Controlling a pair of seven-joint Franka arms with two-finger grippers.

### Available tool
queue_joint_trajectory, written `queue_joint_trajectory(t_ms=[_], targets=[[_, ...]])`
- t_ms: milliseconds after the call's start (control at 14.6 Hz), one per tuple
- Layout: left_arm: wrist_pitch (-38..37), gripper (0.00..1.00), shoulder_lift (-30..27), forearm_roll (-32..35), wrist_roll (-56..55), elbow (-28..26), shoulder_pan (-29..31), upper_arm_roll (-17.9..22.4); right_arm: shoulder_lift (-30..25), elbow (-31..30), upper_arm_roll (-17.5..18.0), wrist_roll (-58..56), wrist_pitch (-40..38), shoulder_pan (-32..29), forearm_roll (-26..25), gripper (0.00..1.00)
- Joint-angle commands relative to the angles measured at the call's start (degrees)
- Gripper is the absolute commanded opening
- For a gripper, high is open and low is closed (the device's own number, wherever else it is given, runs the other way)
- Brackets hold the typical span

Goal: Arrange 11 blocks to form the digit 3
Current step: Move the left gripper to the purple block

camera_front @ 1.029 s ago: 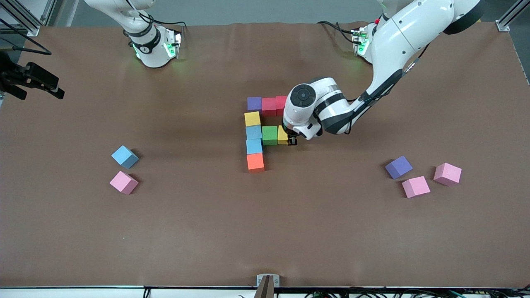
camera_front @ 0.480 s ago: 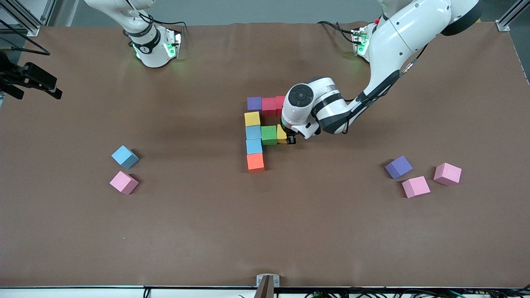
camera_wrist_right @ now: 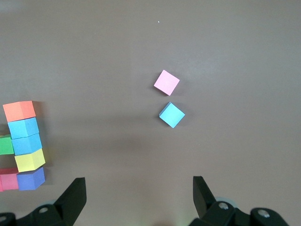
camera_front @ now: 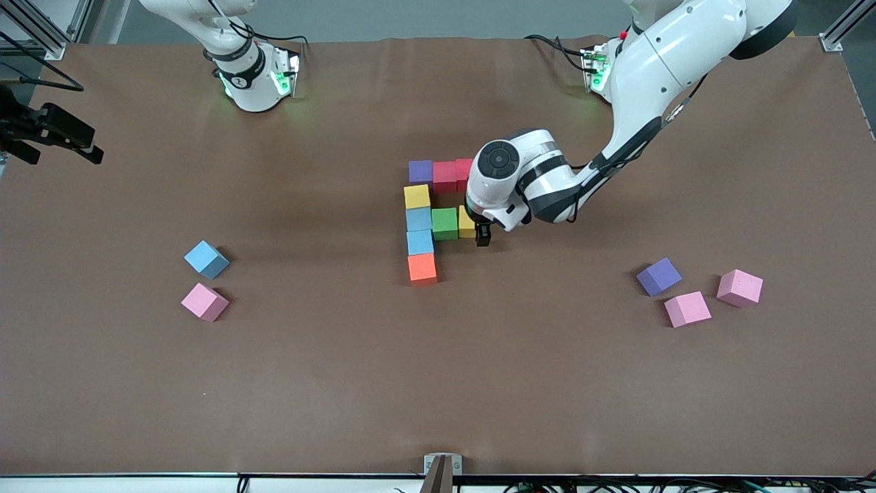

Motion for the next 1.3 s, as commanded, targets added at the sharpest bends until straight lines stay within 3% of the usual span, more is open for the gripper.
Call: queue_joint_trajectory(t_ms=[0, 274, 549, 960, 1235], targets=[[-5.74, 1.0, -2.03, 1.59, -6.12, 2.06, -0.04, -1.67, 0.37, 0.96, 0.69, -0.52, -0.78, -0.54, -0.54, 1.0], [-15.77, 1.0, -2.12, 1.5, -5.51, 7.33, 2.85, -8.34, 0.37, 0.96, 0.69, -0.52, -0.96, -0.8, -0.63, 1.0], [-20.44, 1.0, -2.12, 1.33, 2.99, 10.24, 9.7, -12.92, 0.45, 0.61, 0.69, -0.52, -0.96, -0.54, -0.54, 1.0], [-23.44, 1.0, -1.95, 0.45, 38.56, 13.49, 25.6, -15.12, 0.45, 0.35, 0.87, -0.52, -1.22, 0.25, -0.54, 1.0], [-25.63, 1.0, -1.86, 1.5, 57.99, 13.67, 31.94, -14.6, 0.45, 0.35, 0.87, -0.52, -2.01, 0.08, -0.54, 1.0]])
